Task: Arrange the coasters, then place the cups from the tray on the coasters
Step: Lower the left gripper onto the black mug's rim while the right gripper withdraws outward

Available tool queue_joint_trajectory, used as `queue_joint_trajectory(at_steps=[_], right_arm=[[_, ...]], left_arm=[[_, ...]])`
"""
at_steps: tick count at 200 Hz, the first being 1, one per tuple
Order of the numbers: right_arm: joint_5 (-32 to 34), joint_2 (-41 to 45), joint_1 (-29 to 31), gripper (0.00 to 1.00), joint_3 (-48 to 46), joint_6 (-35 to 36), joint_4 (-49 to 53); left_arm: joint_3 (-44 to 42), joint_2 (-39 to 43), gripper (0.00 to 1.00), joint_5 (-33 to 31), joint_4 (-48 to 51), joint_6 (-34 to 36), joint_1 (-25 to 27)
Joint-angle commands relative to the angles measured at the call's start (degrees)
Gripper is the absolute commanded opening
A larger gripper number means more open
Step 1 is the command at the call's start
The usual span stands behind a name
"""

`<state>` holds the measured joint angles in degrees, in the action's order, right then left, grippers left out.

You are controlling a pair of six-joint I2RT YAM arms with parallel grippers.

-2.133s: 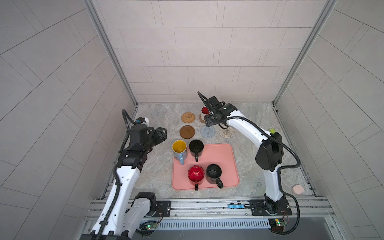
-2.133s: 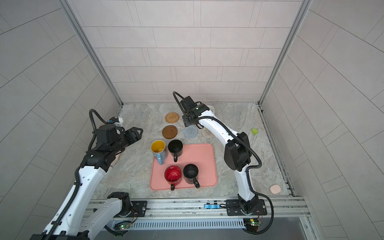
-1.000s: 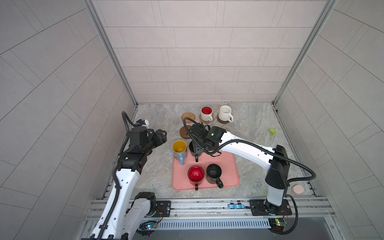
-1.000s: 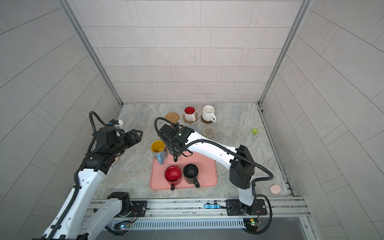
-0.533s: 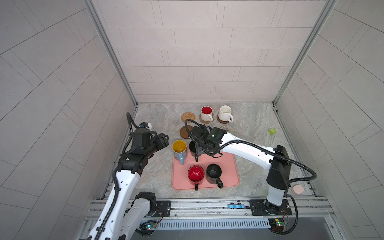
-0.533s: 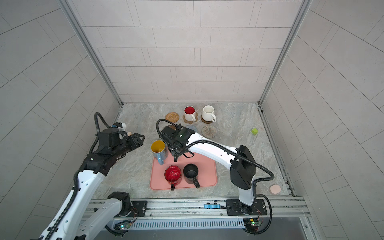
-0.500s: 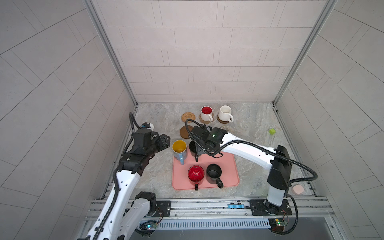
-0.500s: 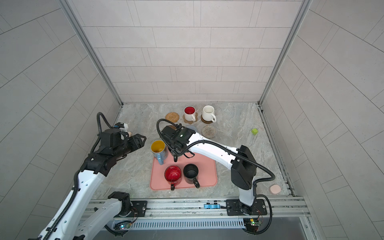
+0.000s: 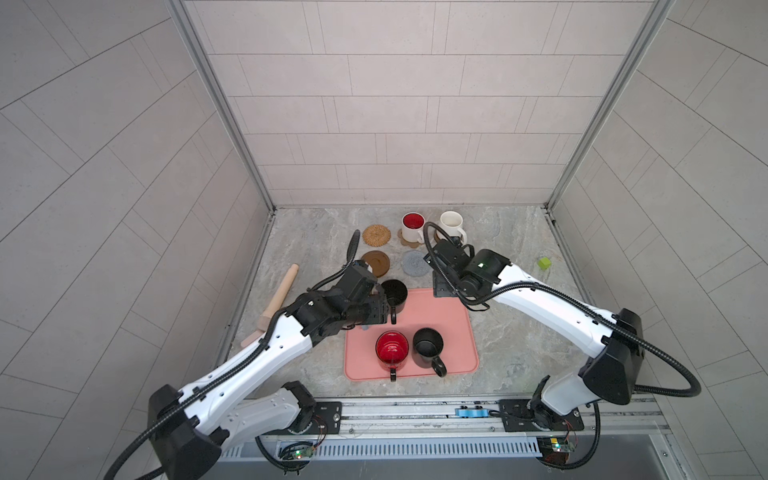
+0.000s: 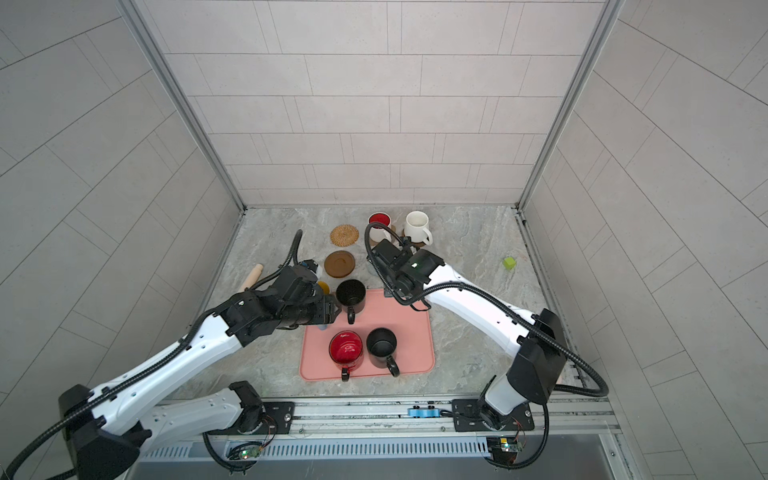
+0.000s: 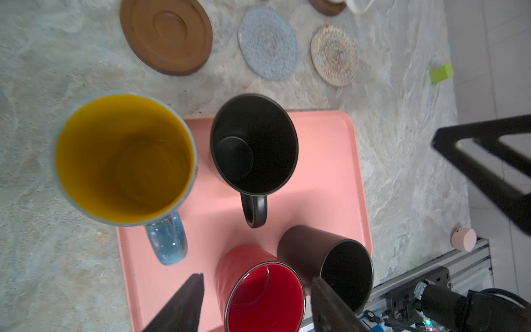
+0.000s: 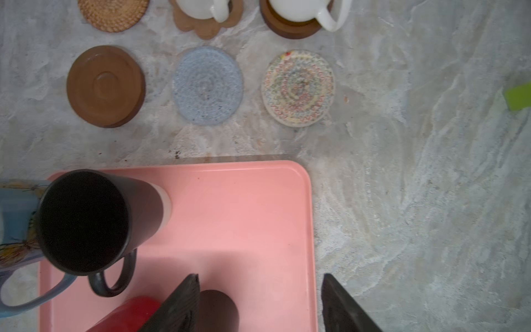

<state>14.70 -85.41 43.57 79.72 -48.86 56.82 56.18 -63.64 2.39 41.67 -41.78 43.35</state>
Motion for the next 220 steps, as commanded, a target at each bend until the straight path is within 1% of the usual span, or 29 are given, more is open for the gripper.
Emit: queue_joint_trajectory(at_steps=[1, 16, 44, 82, 129, 180, 220], right_arm=[[2.0, 6.2, -2.0, 0.69, -3.7, -1.5, -0.2], [2.9, 9.6, -3.3, 0.69, -6.3, -1.5, -0.6], [5.4, 15.1, -3.8, 0.69, -10.6, -0.7, -2.2], [5.3, 19.7, -5.4, 0.69, -14.4, -0.7, -2.2], [5.4, 22.1, -6.0, 0.69, -16.2, -1.0, -1.8], [5.6, 22.7, -6.3, 0.68, -17.3, -1.4, -2.5], [5.5, 22.5, -6.3, 0.68, -17.7, -1.8, -3.0]], left_arm=[[2.4, -3.7, 0.62, -2.1, 2.1, -3.5, 1.7], [2.5, -6.2, 0.61, -1.7, 0.9, -4.1, 2.5], [2.9, -9.9, 0.57, -1.9, -0.8, -4.5, 3.0], [5.1, -15.5, 0.56, -1.2, -2.1, -2.7, 3.1], [7.2, -21.3, 0.50, -1.9, -1.9, -2.0, 3.1], [8.7, -25.0, 0.45, -3.4, -1.9, -2.1, 3.2], [9.0, -27.0, 0.40, -6.3, -2.2, -2.5, 3.3]])
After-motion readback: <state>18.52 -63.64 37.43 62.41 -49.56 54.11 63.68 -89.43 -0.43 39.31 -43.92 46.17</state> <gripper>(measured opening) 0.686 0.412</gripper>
